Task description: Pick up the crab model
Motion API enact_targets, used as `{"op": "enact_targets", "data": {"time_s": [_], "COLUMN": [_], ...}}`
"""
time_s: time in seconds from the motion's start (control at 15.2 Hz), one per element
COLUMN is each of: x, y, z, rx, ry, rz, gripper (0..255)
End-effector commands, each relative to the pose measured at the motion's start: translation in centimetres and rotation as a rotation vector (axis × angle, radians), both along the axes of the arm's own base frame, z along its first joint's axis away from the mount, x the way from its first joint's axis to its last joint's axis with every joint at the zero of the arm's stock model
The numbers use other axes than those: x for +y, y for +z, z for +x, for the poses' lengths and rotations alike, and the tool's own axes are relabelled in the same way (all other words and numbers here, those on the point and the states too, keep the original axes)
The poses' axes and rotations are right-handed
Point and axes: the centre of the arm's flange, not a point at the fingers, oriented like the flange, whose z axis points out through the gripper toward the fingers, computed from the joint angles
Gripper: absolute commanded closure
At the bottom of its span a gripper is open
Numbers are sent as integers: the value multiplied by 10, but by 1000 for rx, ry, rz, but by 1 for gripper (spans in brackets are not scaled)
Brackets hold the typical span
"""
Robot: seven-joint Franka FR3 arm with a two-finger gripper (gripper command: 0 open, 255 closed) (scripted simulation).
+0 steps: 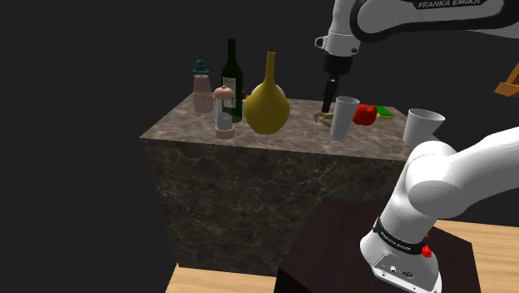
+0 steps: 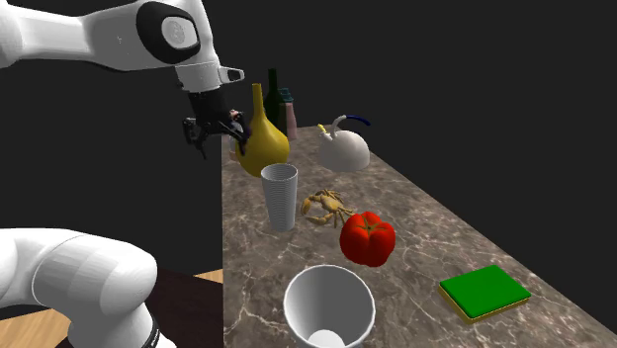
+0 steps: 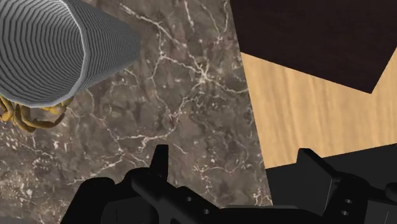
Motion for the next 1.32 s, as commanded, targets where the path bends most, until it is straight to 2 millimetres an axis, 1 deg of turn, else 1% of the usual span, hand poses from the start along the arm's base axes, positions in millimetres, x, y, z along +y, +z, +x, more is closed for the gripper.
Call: {"op": "enact_targets", "data": {"time_s": [0.0, 0.26, 0.59, 0.92, 1.25], "x": [-20, -64, -119, -172, -221], "y": [-11, -31, -54, -75, -94], "z": [0, 5, 18, 41, 71], "rx": [10, 27, 48, 70, 91], "ry": [74, 210, 380, 551, 721], "rz": [-20, -56, -102, -147, -193], "gripper": [0, 0, 0, 0, 0]}}
